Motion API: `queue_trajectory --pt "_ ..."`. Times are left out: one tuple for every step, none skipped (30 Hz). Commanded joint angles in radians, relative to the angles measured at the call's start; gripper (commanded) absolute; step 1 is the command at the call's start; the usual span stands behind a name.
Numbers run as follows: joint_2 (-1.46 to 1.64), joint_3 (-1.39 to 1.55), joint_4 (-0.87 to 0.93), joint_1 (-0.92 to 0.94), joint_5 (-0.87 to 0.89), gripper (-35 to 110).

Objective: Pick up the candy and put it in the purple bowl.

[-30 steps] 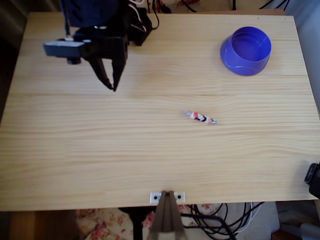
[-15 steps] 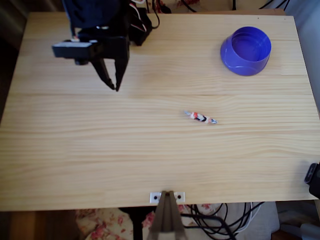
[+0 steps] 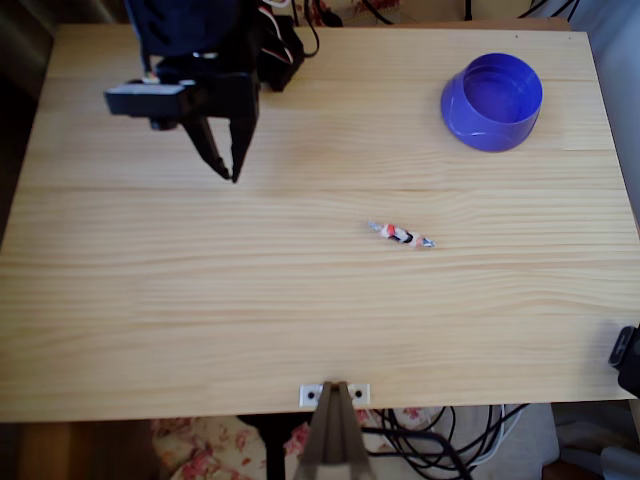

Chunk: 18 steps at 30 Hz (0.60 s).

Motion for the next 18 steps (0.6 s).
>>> queue_trajectory --pt "0.015 -0.006 -0.014 0.014 -0.008 0" --pt "0.015 -0.006 -0.014 0.017 -0.006 0" --pt "0.015 -0.006 -0.014 0.017 -0.006 0" --pt "0.015 -0.006 -0.014 0.017 -0.006 0" --pt "0.015 -0.006 -0.014 0.017 -0.006 0" --pt "0.015 -0.006 -0.014 0.017 -0.006 0" --pt "0.015 -0.006 -0.014 0.015 -0.008 0" --pt "0.015 -0.006 -0.014 0.012 -0.009 0" --pt "0.015 -0.006 -0.014 0.011 -0.009 0" --pt "0.015 -0.006 -0.014 0.011 -0.009 0" --pt "0.015 -0.006 -0.014 0.009 -0.009 0" --pt "0.015 -0.006 -0.015 0.009 -0.011 0" --pt "0.015 -0.006 -0.015 0.009 -0.012 -1" --pt "0.015 -0.006 -0.015 0.008 -0.014 -1" --pt "0.015 -0.006 -0.015 0.006 -0.008 -1" --pt "0.015 -0.008 -0.012 0.003 -0.002 -1" --pt "0.015 -0.011 -0.008 0.000 0.009 -1" --pt "0.015 -0.015 -0.003 -0.005 0.021 -1"
